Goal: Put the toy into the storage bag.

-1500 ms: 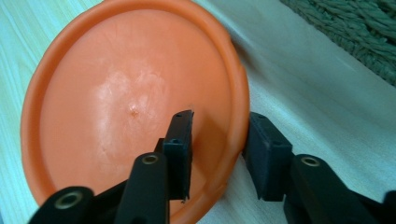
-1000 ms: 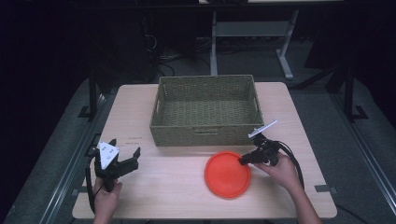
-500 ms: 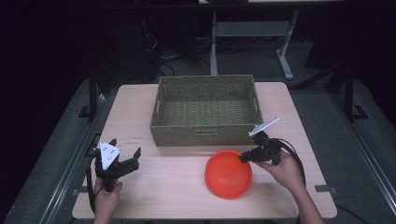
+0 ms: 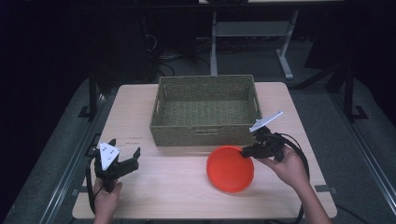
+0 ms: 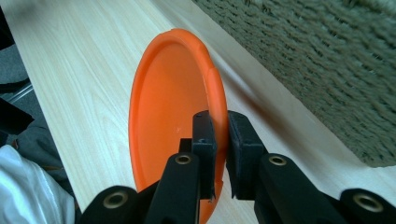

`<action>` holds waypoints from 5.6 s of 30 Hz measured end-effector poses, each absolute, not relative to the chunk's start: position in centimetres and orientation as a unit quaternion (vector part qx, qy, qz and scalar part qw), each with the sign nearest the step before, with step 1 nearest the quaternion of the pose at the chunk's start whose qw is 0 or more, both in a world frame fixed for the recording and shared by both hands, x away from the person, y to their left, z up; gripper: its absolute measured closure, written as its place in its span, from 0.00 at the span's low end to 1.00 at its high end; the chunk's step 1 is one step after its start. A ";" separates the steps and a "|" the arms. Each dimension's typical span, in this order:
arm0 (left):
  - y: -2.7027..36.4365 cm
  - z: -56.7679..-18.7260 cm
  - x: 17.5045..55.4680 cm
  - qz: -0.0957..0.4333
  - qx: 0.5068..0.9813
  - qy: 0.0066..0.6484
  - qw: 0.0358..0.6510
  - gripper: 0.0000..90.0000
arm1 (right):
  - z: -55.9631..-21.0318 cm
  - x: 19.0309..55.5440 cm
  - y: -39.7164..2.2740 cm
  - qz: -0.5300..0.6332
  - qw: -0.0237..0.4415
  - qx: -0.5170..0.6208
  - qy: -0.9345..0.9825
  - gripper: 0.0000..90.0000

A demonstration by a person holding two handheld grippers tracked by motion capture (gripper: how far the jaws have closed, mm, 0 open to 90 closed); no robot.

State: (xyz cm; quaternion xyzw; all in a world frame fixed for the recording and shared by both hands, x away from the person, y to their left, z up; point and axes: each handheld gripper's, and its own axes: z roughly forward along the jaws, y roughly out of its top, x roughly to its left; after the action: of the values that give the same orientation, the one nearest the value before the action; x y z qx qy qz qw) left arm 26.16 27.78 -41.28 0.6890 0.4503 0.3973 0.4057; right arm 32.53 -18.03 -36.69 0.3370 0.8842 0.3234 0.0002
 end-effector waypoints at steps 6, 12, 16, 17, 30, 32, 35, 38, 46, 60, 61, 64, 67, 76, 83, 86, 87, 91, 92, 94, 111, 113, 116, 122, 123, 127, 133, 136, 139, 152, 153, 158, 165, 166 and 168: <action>27.7 -41.3 26.1 0.397 0.689 0.451 0.406 0.14 | -35.6 32.4 -18.0 0.318 0.008 0.337 0.886 0.91; 27.8 -41.3 26.1 0.398 0.692 0.448 0.403 0.14 | -34.9 32.6 -18.0 0.314 0.014 0.332 0.889 0.91; 27.8 -41.3 26.1 0.397 0.689 0.451 0.405 0.14 | -33.9 32.7 -17.9 0.312 0.018 0.331 0.890 0.91; 27.8 -41.3 26.1 0.396 0.689 0.452 0.405 0.14 | -33.6 32.7 -17.9 0.312 0.019 0.332 0.890 0.91; 27.8 -41.3 26.1 0.397 0.689 0.451 0.405 0.14 | -30.4 33.3 -17.6 0.308 0.030 0.322 0.895 0.91; 27.8 -41.3 26.1 0.397 0.689 0.452 0.405 0.14 | -30.0 33.4 -17.5 0.307 0.031 0.323 0.895 0.91; 27.8 -41.3 26.0 0.397 0.689 0.451 0.405 0.14 | -29.4 33.6 -17.5 0.308 0.032 0.323 0.894 0.91; 27.8 -41.3 26.0 0.398 0.689 0.450 0.406 0.14 | -28.9 33.7 -17.4 0.308 0.036 0.320 0.895 0.91; 27.9 -41.2 26.0 0.400 0.690 0.448 0.404 0.14 | -27.3 34.0 -17.3 0.310 0.041 0.320 0.894 0.91; 28.0 -41.2 26.0 0.399 0.690 0.449 0.404 0.14 | -25.2 35.2 -17.2 0.308 0.051 0.322 0.894 0.91; 27.9 -41.2 26.0 0.399 0.690 0.449 0.403 0.14 | -25.1 35.3 -17.2 0.308 0.051 0.322 0.894 0.91; 27.9 -41.3 26.0 0.399 0.690 0.449 0.404 0.14 | -24.7 35.5 -17.1 0.310 0.053 0.323 0.893 0.91; 27.9 -41.3 26.1 0.397 0.690 0.450 0.405 0.14 | -24.4 35.8 -17.1 0.313 0.051 0.323 0.892 0.91; 28.0 -41.3 26.0 0.398 0.690 0.449 0.404 0.14 | -22.8 36.6 -16.4 0.312 0.060 0.321 0.892 0.91; 27.9 -41.3 26.0 0.398 0.691 0.448 0.404 0.14 | -22.6 37.2 -16.1 0.310 0.059 0.324 0.892 0.91; 27.9 -41.3 26.0 0.399 0.691 0.448 0.404 0.14 | -22.6 37.6 -16.0 0.309 0.059 0.326 0.892 0.91; 27.9 -41.3 26.0 0.399 0.691 0.448 0.403 0.14 | -22.5 37.8 -16.0 0.308 0.060 0.327 0.892 0.91; 28.0 -41.2 26.0 0.399 0.690 0.448 0.404 0.14 | -22.2 38.4 -15.9 0.309 0.061 0.331 0.890 0.91; 28.0 -41.2 26.0 0.399 0.691 0.448 0.404 0.14 | -22.1 38.5 -15.9 0.309 0.060 0.332 0.889 0.91; 28.0 -41.2 26.0 0.400 0.691 0.448 0.403 0.14 | -22.0 38.8 -16.0 0.309 0.059 0.338 0.887 0.91; 27.9 -41.3 26.0 0.399 0.692 0.445 0.404 0.14 | -21.6 40.9 -15.9 0.310 0.065 0.357 0.879 0.91; 27.9 -41.2 26.0 0.399 0.691 0.446 0.405 0.14 | -21.6 41.3 -15.9 0.309 0.065 0.360 0.878 0.91; 28.0 -41.3 26.0 0.399 0.691 0.447 0.405 0.14 | -21.6 41.9 -16.1 0.310 0.065 0.370 0.873 0.91; 28.0 -41.3 26.0 0.399 0.690 0.446 0.406 0.14 | -21.9 42.5 -16.2 0.314 0.062 0.380 0.868 0.91; 28.0 -41.3 26.0 0.399 0.690 0.447 0.406 0.14 | -21.9 42.7 -16.3 0.315 0.062 0.382 0.867 0.91; 28.1 -41.2 26.0 0.399 0.689 0.449 0.406 0.14 | -22.0 43.2 -16.6 0.318 0.061 0.393 0.861 0.91; 28.0 -41.2 26.0 0.398 0.689 0.449 0.407 0.14 | -22.0 43.8 -17.1 0.323 0.064 0.406 0.852 0.91; 28.1 -41.2 25.9 0.398 0.687 0.451 0.408 0.14 | -22.0 44.1 -17.1 0.326 0.065 0.413 0.848 0.91; 28.0 -41.2 25.9 0.397 0.685 0.453 0.410 0.14 | -22.2 44.5 -17.0 0.329 0.066 0.418 0.844 0.91; 27.9 -41.2 26.0 0.396 0.689 0.449 0.409 0.14 | -23.2 45.9 -16.8 0.331 0.065 0.445 0.830 0.91; 27.8 -41.3 26.0 0.396 0.689 0.449 0.409 0.14 | -23.3 46.0 -16.8 0.331 0.065 0.446 0.829 0.91; 27.9 -41.2 26.0 0.396 0.691 0.448 0.407 0.14 | -23.8 46.4 -16.8 0.333 0.066 0.454 0.824 0.91; 27.7 -41.3 26.0 0.396 0.692 0.445 0.407 0.14 | -24.4 46.8 -16.8 0.339 0.068 0.462 0.817 0.91; 27.8 -41.3 26.0 0.396 0.692 0.446 0.406 0.14 | -24.6 46.9 -16.8 0.339 0.068 0.464 0.816 0.91; 27.8 -41.3 26.0 0.397 0.691 0.447 0.407 0.14 | -25.0 47.0 -16.9 0.339 0.066 0.469 0.813 0.91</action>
State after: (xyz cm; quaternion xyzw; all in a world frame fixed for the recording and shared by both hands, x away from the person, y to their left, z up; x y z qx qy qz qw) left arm 25.99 27.83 -41.27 0.6908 0.4470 0.3966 0.4071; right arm 47.03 -16.91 -24.96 0.4693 0.8126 0.3392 0.0656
